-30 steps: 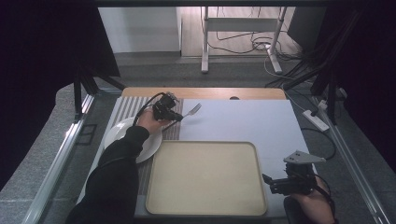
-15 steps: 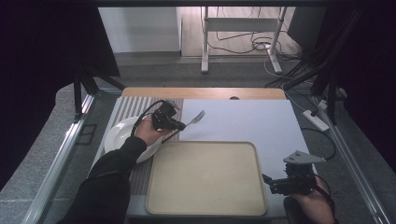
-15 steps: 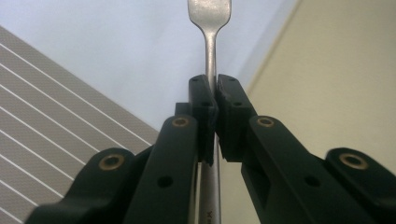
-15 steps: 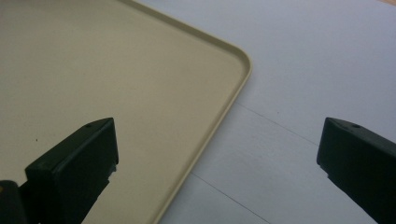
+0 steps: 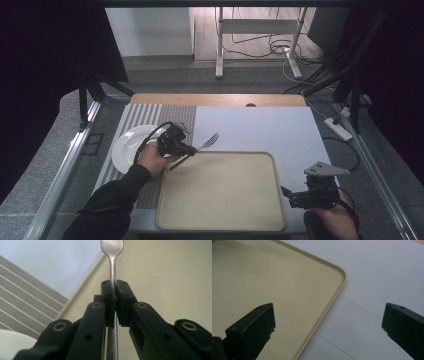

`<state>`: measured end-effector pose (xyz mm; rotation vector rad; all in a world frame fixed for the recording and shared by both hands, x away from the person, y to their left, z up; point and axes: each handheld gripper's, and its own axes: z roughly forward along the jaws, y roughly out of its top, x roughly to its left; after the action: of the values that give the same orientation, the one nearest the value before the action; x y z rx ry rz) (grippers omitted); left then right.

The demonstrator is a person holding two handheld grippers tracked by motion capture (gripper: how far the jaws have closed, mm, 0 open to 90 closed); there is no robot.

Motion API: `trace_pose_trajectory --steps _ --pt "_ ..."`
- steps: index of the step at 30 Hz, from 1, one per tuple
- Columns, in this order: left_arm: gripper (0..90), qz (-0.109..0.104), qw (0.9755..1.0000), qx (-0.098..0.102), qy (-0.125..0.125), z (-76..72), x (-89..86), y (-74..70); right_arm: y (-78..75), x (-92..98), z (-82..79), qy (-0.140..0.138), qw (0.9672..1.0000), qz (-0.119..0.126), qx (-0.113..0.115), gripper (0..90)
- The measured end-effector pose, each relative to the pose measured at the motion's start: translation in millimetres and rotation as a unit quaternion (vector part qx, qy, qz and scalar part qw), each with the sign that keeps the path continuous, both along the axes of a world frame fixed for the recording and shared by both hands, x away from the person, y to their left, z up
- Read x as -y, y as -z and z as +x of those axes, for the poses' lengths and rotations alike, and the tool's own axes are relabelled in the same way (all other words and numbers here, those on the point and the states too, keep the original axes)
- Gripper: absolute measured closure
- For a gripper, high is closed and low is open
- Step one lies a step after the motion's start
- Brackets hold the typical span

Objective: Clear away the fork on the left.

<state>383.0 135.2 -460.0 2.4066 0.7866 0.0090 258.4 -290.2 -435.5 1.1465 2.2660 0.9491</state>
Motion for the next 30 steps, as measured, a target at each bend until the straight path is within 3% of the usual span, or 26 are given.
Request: trace_pose_trajectory --steps 9,19,27,30 --pt "85.2 0.016 0.9998 -0.009 -0.01 -34.7 4.2 3.7 -0.2 -0.2 -0.6 -0.004 1.0 -0.001 0.002 0.0" --pt "85.2 0.021 0.9986 -0.038 -0.031 -69.9 0.2 14.8 -0.2 -1.3 -0.8 -0.009 0.9999 -0.005 0.004 0.0" --pt "85.1 0.041 0.9968 -0.06 -0.034 -81.5 8.7 28.4 0.1 -2.6 -0.5 -0.012 0.9999 -0.01 0.004 0.0" --pt "85.0 0.059 0.9955 -0.067 -0.032 -82.6 12.6 34.8 0.2 -2.8 -0.2 -0.013 0.9999 -0.01 0.004 0.0"
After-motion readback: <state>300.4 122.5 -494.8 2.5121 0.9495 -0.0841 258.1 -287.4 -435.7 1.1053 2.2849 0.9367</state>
